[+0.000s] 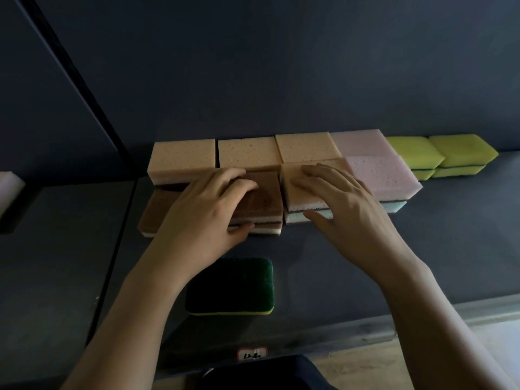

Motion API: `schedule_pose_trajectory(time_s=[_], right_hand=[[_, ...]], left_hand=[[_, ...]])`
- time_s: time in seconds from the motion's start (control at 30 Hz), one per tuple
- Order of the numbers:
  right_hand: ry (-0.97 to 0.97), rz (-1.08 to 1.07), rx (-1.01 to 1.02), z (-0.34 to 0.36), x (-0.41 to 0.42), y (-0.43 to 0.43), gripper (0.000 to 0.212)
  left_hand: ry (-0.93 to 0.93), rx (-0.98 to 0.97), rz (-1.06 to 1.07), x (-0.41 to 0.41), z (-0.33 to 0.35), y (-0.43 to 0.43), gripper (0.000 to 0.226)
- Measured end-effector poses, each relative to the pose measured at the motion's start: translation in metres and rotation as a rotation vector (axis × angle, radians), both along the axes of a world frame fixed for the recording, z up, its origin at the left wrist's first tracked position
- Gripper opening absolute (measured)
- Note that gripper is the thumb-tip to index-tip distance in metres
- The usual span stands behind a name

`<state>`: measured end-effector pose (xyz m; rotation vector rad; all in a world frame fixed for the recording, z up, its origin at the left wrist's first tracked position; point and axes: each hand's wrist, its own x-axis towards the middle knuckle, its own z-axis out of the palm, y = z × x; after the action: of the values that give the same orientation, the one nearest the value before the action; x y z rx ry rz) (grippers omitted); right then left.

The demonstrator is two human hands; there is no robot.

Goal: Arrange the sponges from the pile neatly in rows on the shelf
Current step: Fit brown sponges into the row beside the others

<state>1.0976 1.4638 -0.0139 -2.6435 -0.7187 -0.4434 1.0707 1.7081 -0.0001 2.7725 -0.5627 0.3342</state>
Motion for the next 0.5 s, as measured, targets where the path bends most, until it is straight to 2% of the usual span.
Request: schedule_pose_trajectory(time_s=[0.3,0.5], right_hand=[[-0.018,0.015,0.037,0.000,0.001,0.000,0.047],[0.011,-0.022,-0.009,-0.001,0.001,0.003,0.060]], left_hand=[[-0.061,0.030,-0.021,0.003,-0.004,-0.006,0.061],[-0.063,0.118,-0.007,0.006,-0.005,-0.011,0.069]])
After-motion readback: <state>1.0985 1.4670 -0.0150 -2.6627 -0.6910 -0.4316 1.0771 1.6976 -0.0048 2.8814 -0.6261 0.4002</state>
